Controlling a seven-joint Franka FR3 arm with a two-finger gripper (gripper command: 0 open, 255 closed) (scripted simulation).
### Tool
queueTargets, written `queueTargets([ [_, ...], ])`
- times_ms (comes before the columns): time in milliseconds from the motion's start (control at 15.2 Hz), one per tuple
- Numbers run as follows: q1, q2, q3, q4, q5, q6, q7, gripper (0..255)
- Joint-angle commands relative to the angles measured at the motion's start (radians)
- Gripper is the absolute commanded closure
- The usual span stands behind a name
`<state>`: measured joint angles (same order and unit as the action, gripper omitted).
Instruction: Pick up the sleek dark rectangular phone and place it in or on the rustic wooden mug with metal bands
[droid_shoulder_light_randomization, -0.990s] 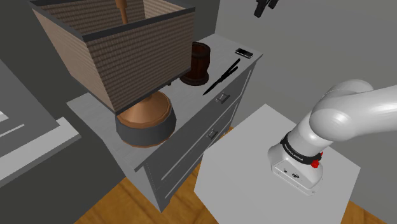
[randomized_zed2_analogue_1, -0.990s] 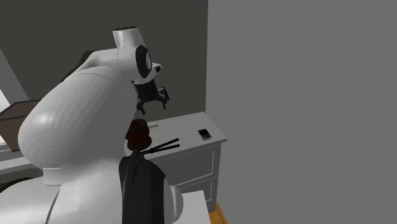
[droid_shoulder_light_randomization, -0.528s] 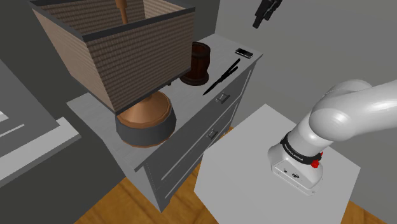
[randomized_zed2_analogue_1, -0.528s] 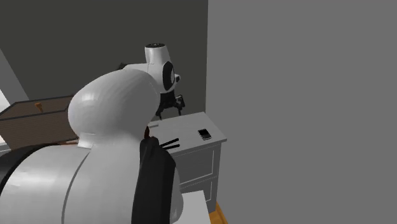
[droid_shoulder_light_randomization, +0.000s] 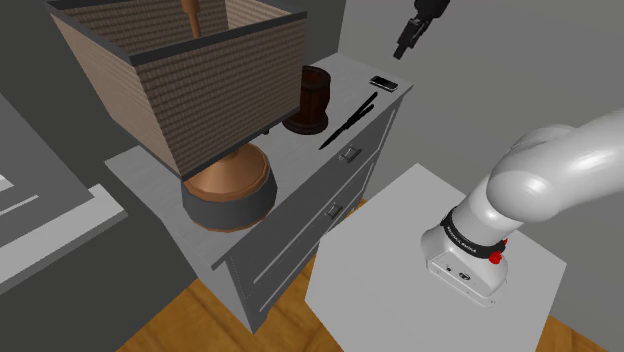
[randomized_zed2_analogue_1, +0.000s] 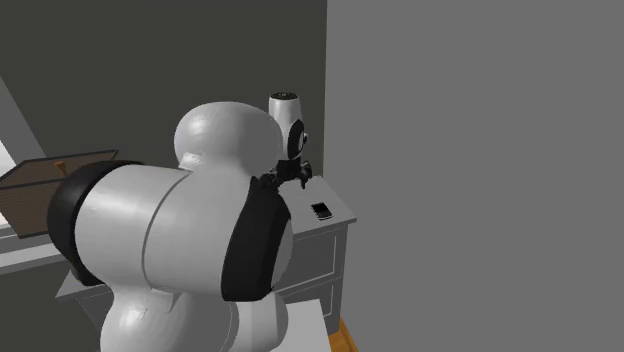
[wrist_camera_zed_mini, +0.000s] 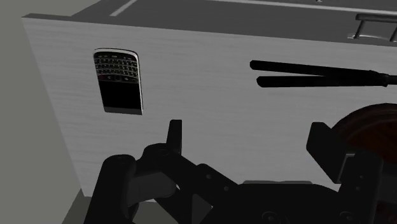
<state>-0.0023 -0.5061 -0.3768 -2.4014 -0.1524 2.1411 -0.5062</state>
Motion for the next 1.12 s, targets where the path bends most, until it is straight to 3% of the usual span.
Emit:
queueTargets([
  [0,0.013,0.071,-0.053,0.025,0.022,0.044,-0.066,0],
  [330,0.059,0.26,-0.178,0.097,0.131,0.138,-0.248,0],
  [594,0.086,0.44,-0.261,0.184,0.291,0.181,-0.434,0],
  [924,0.04,0.691,-0.279,0.332,0.536,0.174,-0.676,0],
  [1056,0.024,0.724,-0.266,0.346,0.566,0.18,-0.701,0],
])
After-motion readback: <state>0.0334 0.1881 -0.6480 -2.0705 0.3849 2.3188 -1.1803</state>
